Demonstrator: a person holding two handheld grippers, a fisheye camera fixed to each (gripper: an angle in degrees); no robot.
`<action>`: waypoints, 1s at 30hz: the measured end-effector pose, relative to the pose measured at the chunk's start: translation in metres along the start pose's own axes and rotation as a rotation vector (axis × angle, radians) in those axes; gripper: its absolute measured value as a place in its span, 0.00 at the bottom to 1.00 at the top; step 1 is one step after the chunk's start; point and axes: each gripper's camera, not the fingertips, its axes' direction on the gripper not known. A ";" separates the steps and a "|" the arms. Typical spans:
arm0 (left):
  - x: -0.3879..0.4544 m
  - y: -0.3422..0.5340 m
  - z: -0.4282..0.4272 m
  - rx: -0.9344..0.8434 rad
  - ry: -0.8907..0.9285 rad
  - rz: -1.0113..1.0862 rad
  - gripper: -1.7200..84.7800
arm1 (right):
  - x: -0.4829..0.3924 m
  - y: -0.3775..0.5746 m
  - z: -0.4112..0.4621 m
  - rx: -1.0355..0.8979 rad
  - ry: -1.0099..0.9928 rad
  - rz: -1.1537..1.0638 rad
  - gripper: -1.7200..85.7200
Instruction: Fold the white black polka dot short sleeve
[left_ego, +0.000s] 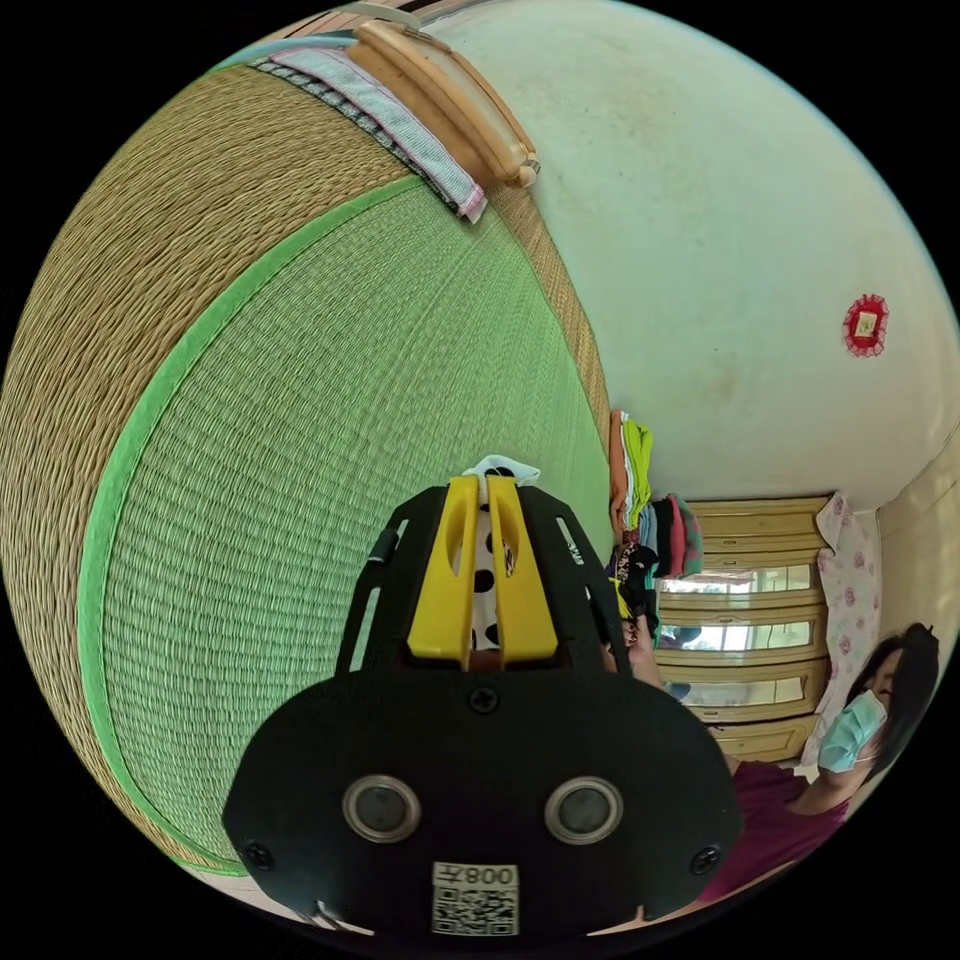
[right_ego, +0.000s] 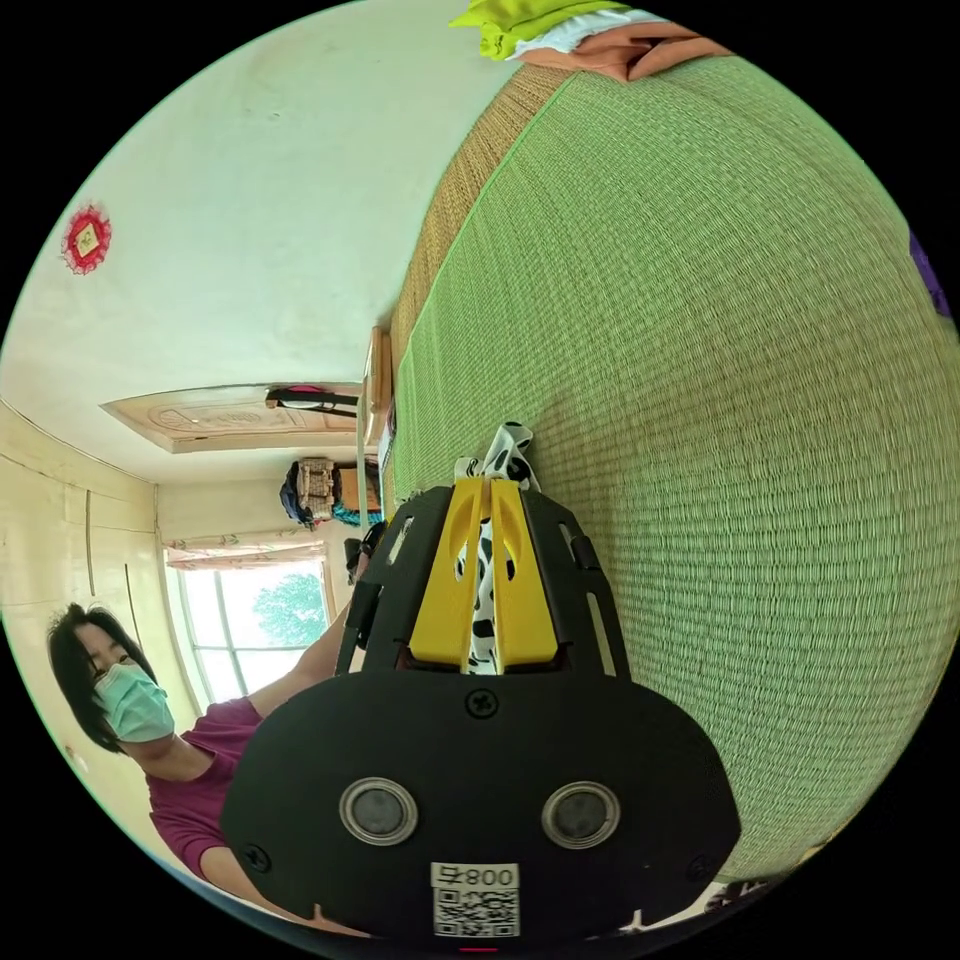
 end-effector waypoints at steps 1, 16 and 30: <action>0.000 -0.002 0.002 0.003 0.004 0.000 0.04 | 0.001 0.000 0.001 0.001 -0.003 0.000 0.03; 0.009 -0.006 0.013 0.030 0.089 -0.022 0.06 | -0.002 0.013 0.022 0.068 -0.067 -0.023 0.05; 0.061 0.031 0.024 0.076 -0.078 0.128 0.10 | -0.080 0.074 0.139 0.013 0.225 -0.226 0.07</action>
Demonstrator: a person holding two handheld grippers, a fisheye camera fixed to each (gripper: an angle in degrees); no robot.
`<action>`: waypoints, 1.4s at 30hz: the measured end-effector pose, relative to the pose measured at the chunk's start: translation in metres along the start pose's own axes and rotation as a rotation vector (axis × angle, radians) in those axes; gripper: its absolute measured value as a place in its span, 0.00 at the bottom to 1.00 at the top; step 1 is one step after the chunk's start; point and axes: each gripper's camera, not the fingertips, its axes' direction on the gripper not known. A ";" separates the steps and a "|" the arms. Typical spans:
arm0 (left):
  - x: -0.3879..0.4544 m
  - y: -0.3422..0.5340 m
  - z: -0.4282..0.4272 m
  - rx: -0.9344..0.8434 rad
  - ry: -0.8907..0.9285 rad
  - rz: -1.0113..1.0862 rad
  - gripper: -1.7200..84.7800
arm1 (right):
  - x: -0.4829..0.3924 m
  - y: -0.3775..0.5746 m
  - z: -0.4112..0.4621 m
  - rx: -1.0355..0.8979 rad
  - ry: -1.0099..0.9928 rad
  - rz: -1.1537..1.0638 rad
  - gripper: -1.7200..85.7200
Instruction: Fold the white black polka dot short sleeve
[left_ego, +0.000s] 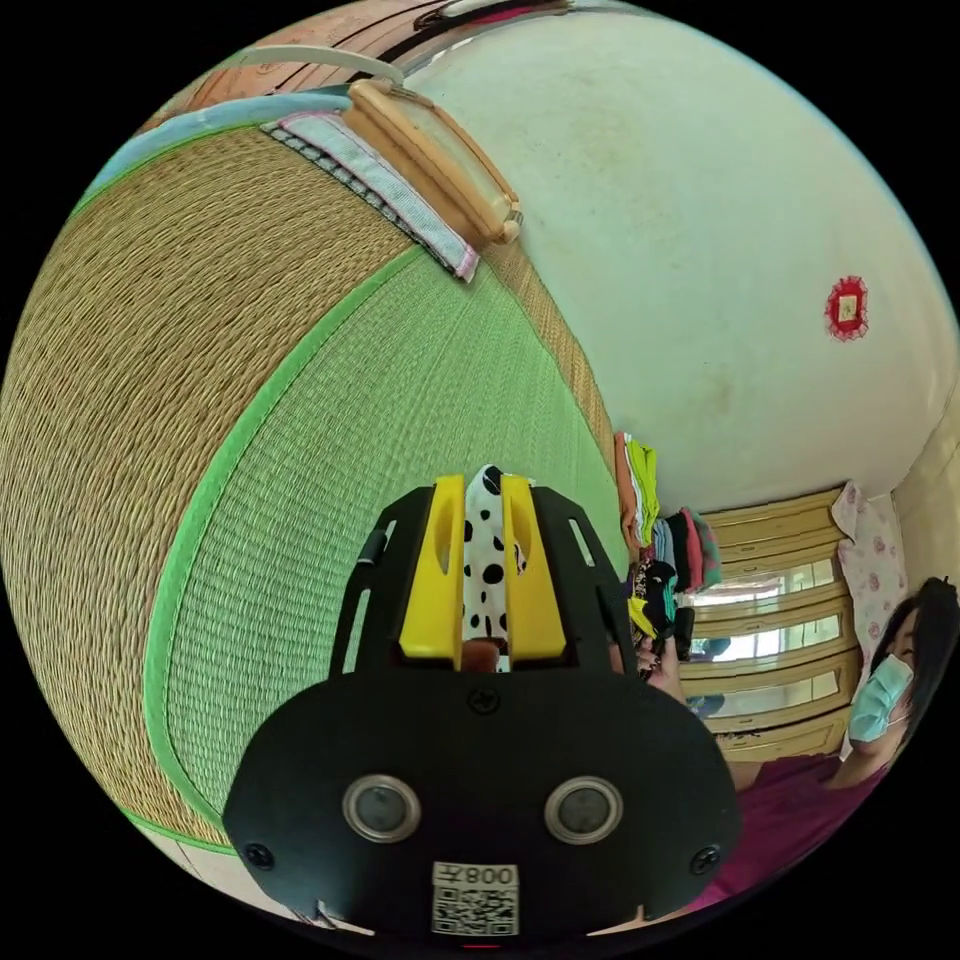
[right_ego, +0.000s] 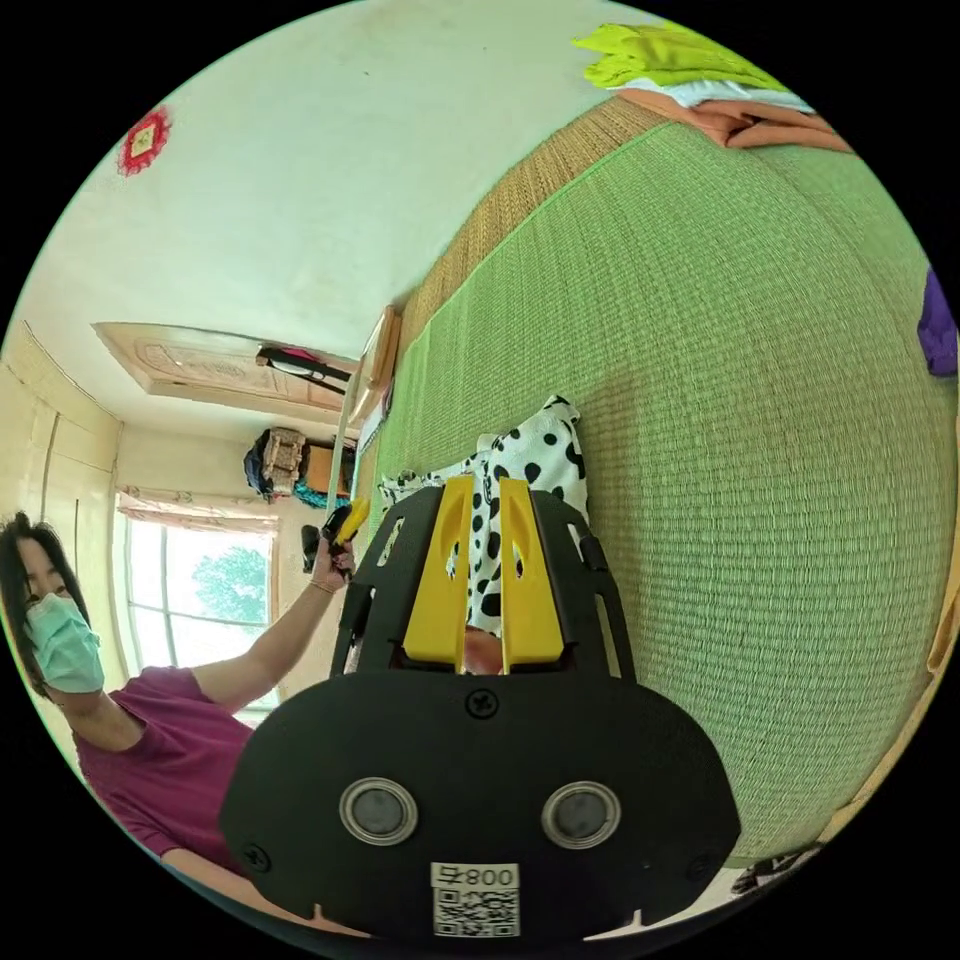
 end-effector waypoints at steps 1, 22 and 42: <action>0.017 0.007 0.013 -0.061 -0.018 0.064 0.10 | -0.009 0.001 0.008 -0.008 0.032 -0.021 0.07; 0.158 0.085 0.149 -0.269 -0.490 0.522 0.03 | -0.137 0.027 0.230 -0.124 0.613 -0.283 0.05; 0.178 0.110 0.136 -0.169 -0.409 0.502 0.02 | -0.149 0.038 0.240 -0.031 0.554 -0.278 0.03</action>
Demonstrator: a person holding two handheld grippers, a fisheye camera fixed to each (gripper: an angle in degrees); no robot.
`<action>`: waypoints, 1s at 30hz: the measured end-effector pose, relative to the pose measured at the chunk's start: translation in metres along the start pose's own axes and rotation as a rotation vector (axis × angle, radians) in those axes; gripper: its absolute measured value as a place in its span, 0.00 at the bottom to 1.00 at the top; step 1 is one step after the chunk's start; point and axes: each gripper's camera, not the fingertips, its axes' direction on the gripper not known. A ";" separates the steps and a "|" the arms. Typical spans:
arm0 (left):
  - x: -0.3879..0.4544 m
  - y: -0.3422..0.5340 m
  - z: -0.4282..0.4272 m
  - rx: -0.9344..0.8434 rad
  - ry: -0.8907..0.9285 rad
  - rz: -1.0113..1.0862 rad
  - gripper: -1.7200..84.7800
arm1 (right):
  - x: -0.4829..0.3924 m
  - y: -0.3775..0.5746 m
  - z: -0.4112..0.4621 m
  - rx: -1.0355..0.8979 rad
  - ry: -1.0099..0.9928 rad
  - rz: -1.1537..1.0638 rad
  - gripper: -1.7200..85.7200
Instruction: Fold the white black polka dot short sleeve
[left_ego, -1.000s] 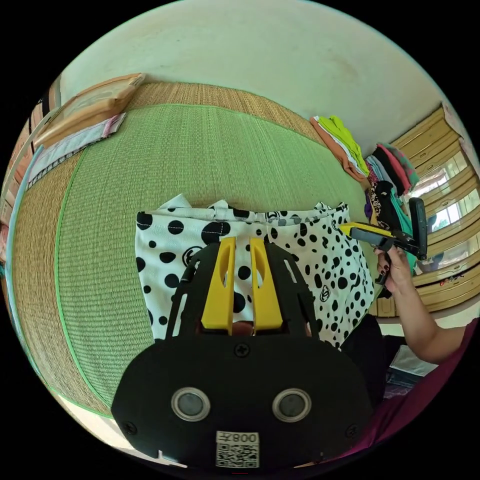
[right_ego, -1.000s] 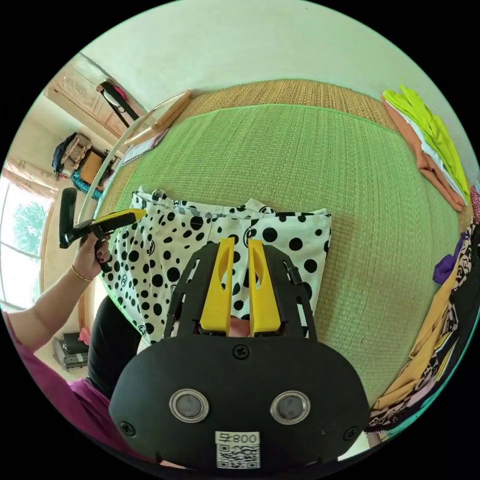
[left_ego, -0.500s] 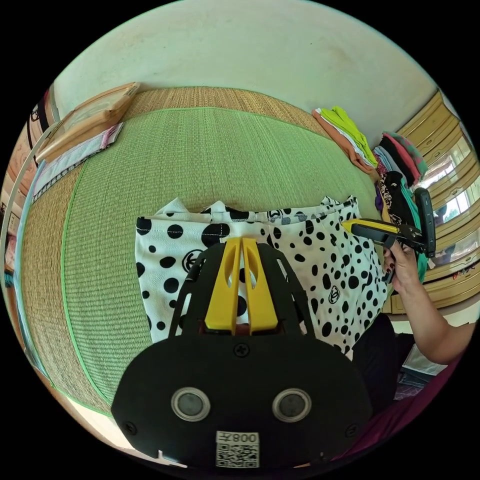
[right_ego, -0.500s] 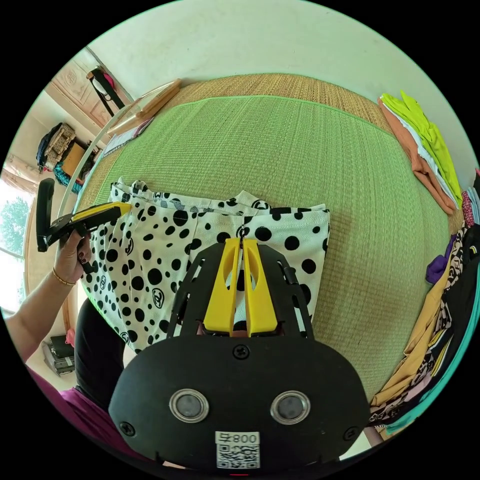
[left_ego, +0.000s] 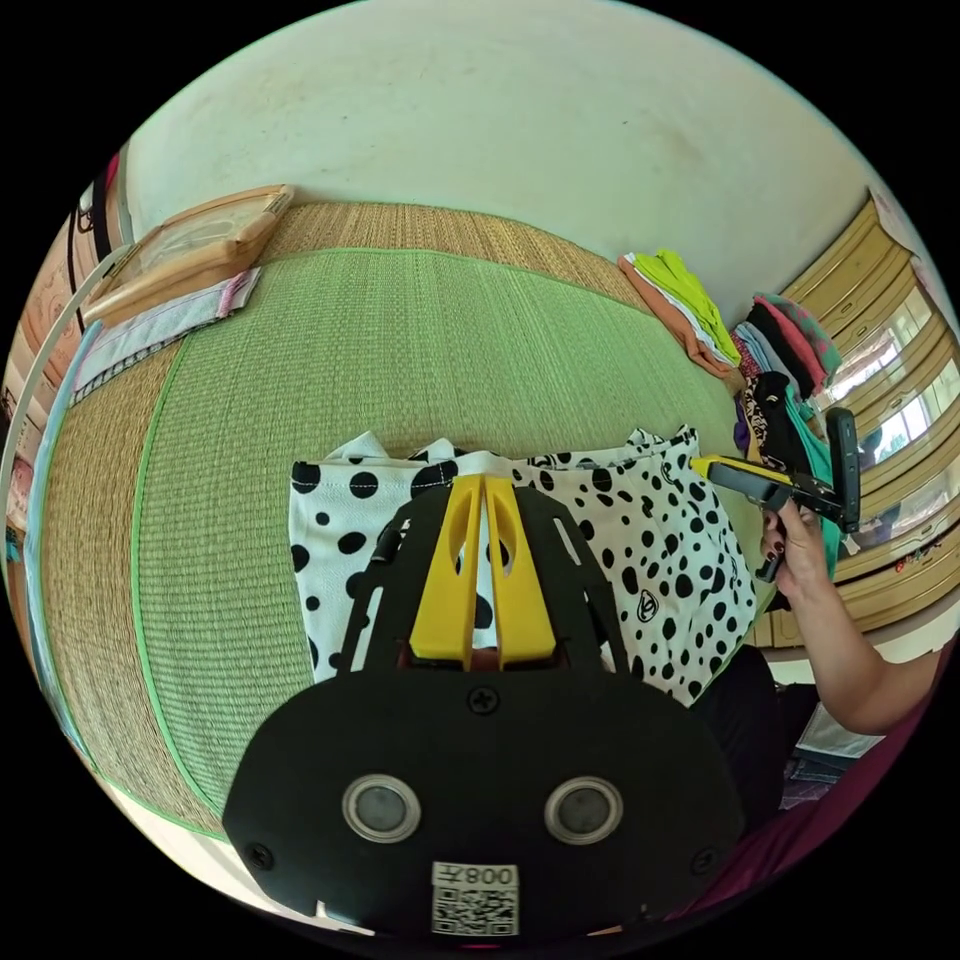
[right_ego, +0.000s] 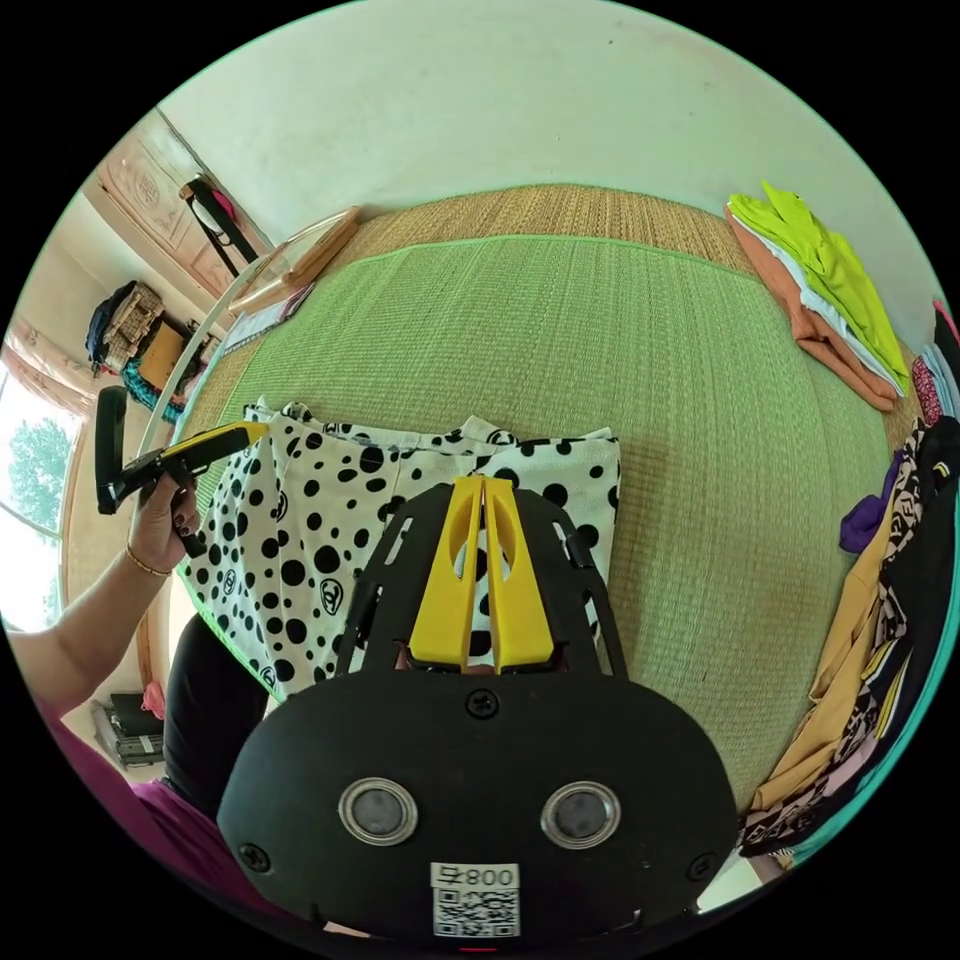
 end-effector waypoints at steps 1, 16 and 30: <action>0.000 0.001 0.001 -0.005 0.000 0.000 0.02 | 0.000 0.000 0.003 -0.012 -0.001 -0.006 0.03; -0.001 0.017 -0.007 0.009 0.022 -0.005 0.02 | -0.013 0.000 0.037 -0.098 0.087 -0.064 0.03; -0.016 0.019 -0.012 0.032 0.025 -0.026 0.02 | 0.023 -0.005 0.016 -0.028 0.032 -0.018 0.02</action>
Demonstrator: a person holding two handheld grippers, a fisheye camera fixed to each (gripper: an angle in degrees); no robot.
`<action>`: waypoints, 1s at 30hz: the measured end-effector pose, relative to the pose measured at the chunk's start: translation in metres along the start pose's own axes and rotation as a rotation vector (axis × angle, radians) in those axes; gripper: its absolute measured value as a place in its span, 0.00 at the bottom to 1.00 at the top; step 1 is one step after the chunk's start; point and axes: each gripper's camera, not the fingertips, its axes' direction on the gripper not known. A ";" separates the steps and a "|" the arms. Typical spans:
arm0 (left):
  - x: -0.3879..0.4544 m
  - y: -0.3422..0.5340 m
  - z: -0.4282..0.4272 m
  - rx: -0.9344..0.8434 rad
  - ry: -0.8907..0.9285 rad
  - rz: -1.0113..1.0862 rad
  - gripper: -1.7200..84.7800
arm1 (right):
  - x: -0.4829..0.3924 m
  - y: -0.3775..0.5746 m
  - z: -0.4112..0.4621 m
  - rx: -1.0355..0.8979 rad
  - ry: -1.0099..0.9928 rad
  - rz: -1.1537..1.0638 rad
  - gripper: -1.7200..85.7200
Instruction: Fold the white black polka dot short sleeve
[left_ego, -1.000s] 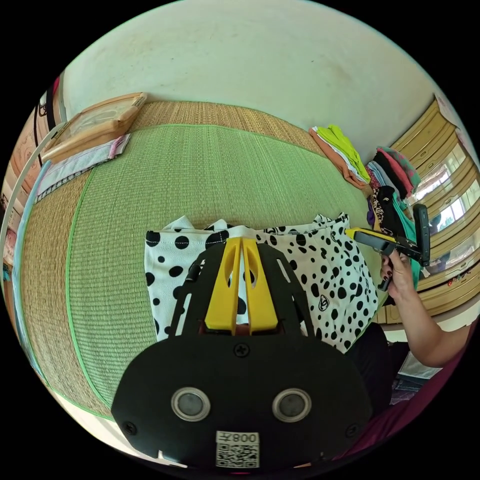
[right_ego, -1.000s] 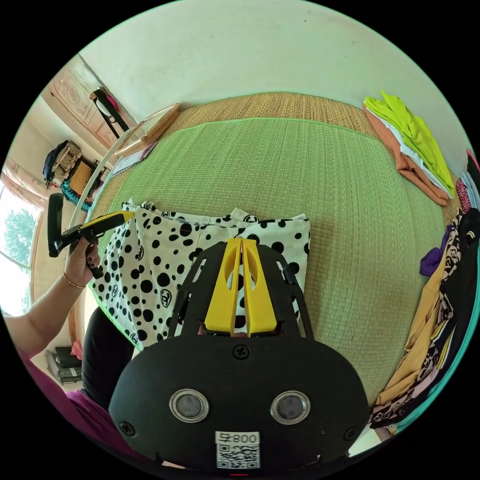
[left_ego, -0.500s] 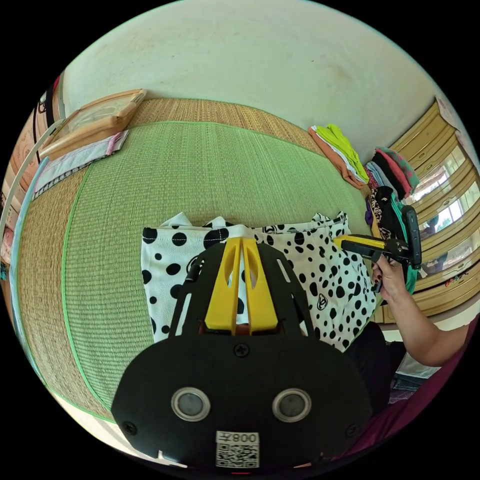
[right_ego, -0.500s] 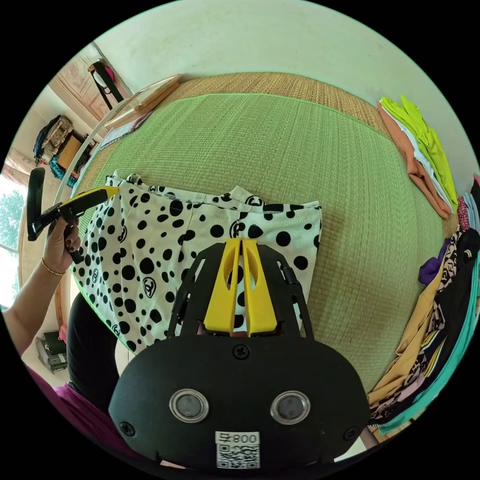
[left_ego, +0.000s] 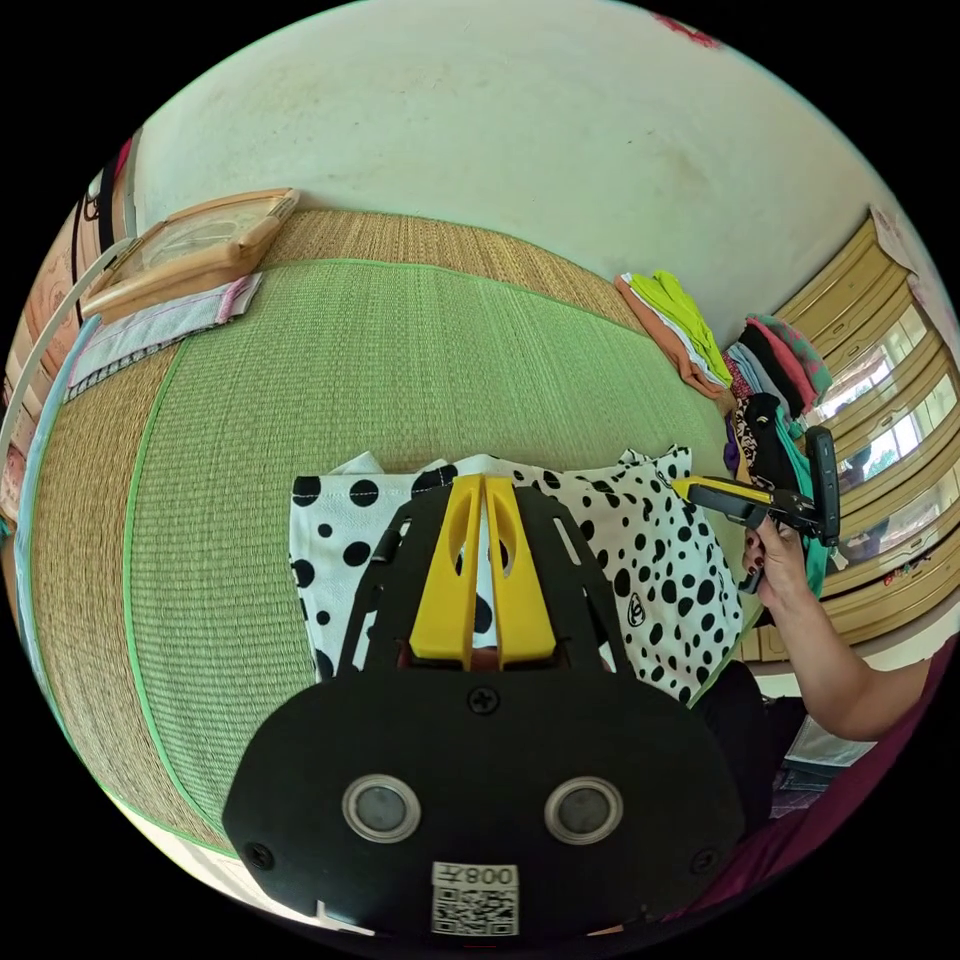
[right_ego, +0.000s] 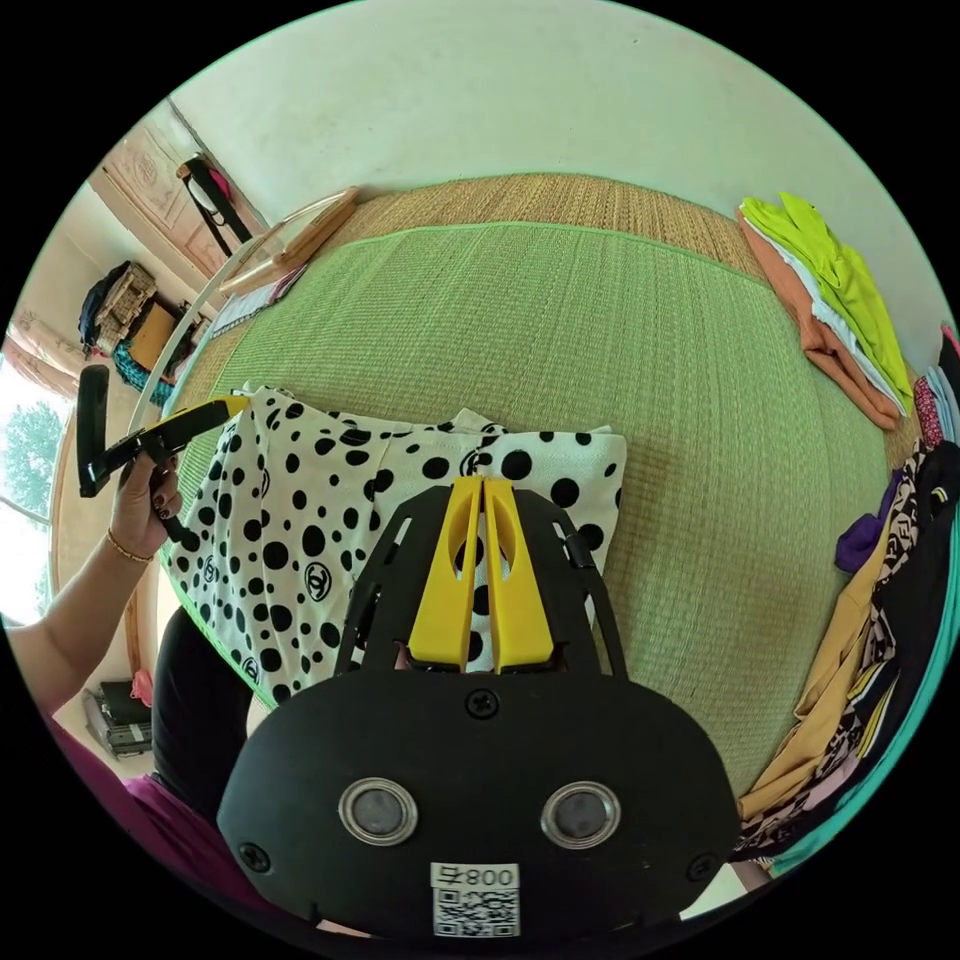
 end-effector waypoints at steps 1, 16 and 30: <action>-0.002 0.001 0.003 -0.012 -0.004 -0.002 0.02 | 0.001 0.000 0.000 0.001 0.001 0.001 0.02; -0.024 0.016 0.013 -0.070 -0.021 -0.029 0.02 | 0.056 0.019 0.000 0.026 -0.112 0.107 0.02; -0.041 0.037 -0.009 -0.044 0.006 -0.052 0.02 | 0.105 0.020 -0.008 0.023 -0.177 0.162 0.02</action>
